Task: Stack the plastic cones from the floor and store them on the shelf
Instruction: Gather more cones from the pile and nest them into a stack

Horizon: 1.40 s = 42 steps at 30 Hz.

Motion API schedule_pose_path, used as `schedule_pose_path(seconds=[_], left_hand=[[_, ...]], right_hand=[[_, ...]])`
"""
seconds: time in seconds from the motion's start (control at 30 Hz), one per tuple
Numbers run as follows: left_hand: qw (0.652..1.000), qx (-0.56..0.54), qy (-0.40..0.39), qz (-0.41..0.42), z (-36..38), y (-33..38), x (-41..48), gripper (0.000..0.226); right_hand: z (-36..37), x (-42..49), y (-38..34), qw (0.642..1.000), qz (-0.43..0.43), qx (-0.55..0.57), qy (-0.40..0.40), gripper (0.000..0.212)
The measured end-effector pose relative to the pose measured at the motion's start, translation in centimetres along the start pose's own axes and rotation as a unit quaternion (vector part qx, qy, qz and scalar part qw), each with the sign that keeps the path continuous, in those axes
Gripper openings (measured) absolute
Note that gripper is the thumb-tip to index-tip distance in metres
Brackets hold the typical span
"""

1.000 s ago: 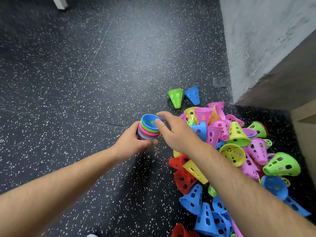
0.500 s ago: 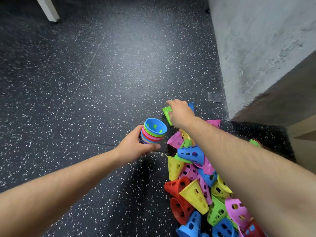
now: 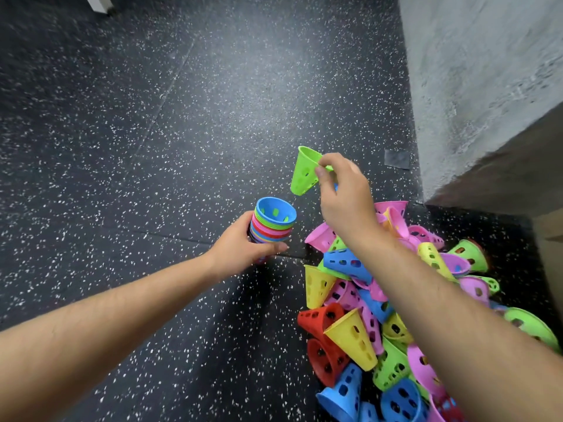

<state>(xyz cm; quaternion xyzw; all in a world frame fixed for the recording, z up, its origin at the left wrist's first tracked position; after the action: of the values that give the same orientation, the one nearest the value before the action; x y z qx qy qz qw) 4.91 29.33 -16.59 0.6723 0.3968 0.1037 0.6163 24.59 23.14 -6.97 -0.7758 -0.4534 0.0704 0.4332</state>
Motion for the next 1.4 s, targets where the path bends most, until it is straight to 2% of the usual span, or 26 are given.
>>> schedule_pose_path(seconds=[0.1,0.17,0.27,0.37,0.43,0.5,0.57,0.63,0.83,0.97,1.0,1.07,1.13,1.2,1.27,1.4], left_hand=[[1.0,0.004,0.003,0.004,0.1,0.5,0.1,0.054],[1.0,0.011,0.004,0.014,0.3,0.9,0.4,0.054],[1.0,0.009,-0.004,0.019,0.7,1.3,1.1,0.05],[0.999,0.022,-0.008,0.029,1.1,1.6,2.2,0.056],[0.999,0.035,-0.014,0.032,1.5,1.6,3.0,0.061],[0.999,0.036,-0.021,0.029,2.0,1.5,3.7,0.061],[0.998,0.041,-0.022,0.03,2.3,1.4,4.0,0.063],[0.998,0.053,-0.022,0.032,2.5,1.2,4.1,0.064],[0.998,0.051,-0.026,0.032,2.6,1.2,4.0,0.064],[0.998,0.045,-0.021,0.026,2.6,1.6,3.6,0.06],[0.998,0.044,-0.02,0.026,2.5,1.7,3.4,0.061],[0.999,0.043,-0.017,0.024,2.4,1.8,2.9,0.061],[0.999,0.037,-0.016,0.021,2.3,1.9,2.4,0.061],[0.999,0.03,-0.014,0.016,2.1,1.9,1.7,0.06],[0.999,0.022,-0.015,0.017,2.0,2.2,0.8,0.058],[1.0,0.001,-0.019,0.023,2.2,3.1,-1.6,0.057]], right_hand=[[0.2,-2.3,-2.3,0.998,-0.049,0.02,-0.028,0.013],[1.9,-3.6,-2.4,0.992,-0.074,-0.006,-0.1,0.017],[3.6,-4.4,-1.4,0.98,-0.05,-0.033,-0.19,0.033],[2.9,-2.1,-0.1,0.987,0.003,0.004,-0.162,0.033],[2.5,0.4,2.0,0.989,0.03,-0.044,-0.135,0.029],[3.1,2.1,4.5,0.971,0.058,-0.146,-0.182,0.042],[3.9,2.8,6.8,0.927,0.081,-0.25,-0.267,0.054],[4.3,3.2,7.9,0.888,0.082,-0.32,-0.321,0.055],[5.5,4.1,7.9,0.87,0.059,-0.359,-0.332,0.036],[5.3,3.3,8.0,0.86,0.029,-0.372,-0.347,0.032],[4.9,3.4,8.2,0.867,0.027,-0.363,-0.339,0.03],[3.3,3.9,8.2,0.903,0.041,-0.32,-0.284,0.027],[0.9,4.6,7.1,0.956,0.058,-0.227,-0.178,0.027],[-2.0,4.6,4.6,0.991,0.061,-0.103,-0.061,0.023],[-4.2,3.3,1.5,0.999,0.045,-0.017,0.01,0.021],[-5.3,-1.3,-3.6,0.999,-0.02,0.035,0.033,0.017]])
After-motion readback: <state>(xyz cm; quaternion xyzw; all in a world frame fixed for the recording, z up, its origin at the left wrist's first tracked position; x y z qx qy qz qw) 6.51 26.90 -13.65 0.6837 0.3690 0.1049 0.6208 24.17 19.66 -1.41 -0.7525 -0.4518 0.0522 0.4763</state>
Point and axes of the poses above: each hand's wrist, its own x-axis towards the middle knuckle, its own z-axis out of the palm, y = z × x, the point moved 8 cm from there along x, towards the middle knuckle, and after that the axes turned 1 degree about z, right-handed, at the moved point
